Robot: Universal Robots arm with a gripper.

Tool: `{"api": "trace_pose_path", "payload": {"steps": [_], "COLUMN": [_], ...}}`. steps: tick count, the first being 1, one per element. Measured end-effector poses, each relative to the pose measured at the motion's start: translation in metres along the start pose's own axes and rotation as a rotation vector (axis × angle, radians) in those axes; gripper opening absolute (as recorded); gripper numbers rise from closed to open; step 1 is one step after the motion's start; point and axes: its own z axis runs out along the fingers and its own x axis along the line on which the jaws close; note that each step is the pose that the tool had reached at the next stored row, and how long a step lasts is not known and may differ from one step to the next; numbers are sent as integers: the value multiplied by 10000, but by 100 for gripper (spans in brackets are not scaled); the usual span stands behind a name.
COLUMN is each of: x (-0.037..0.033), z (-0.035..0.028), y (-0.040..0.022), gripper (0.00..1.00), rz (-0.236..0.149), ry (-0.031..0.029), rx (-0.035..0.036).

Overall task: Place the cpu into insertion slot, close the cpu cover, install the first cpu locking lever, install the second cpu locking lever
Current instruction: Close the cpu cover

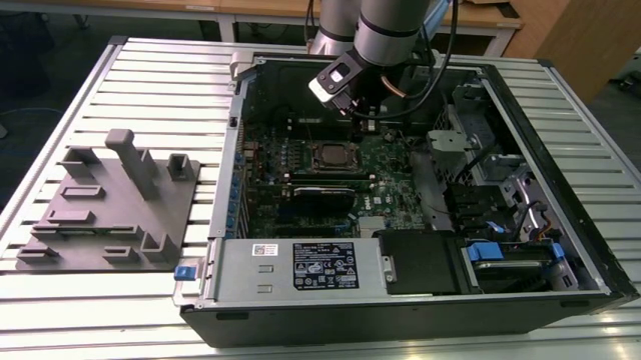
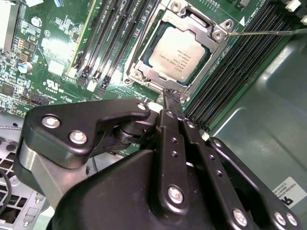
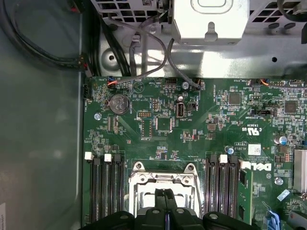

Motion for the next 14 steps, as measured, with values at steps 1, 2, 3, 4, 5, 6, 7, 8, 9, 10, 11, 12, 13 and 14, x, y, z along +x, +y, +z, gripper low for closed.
{"api": "trace_pose_path", "payload": {"steps": [1,2,3,4,5,6,7,8,9,10,11,12,13,14], "x": [0,0,0,0,0,0,0,0,0,0,0,0,0,0], "z": [0,0,1,1,1,1,1,1,1,1,1,1,1,1], "y": [0,0,0,0,0,0,0,0,0,0,0,0,-5,-11], "gripper": [11,11,11,11,11,11,11,11,11,11,11,11,11,11], "rz": [-1,-1,-1,-1,0,0,0,-1,-1,-1,-1,-1,1,2], "ry": [0,1,2,2,2,2,2,2,3,3,3,2,3,3], "rx": [0,-1,-2,-2,-3,-3,-3,-4,-4,-5,-5,-5,-6,-5]}}
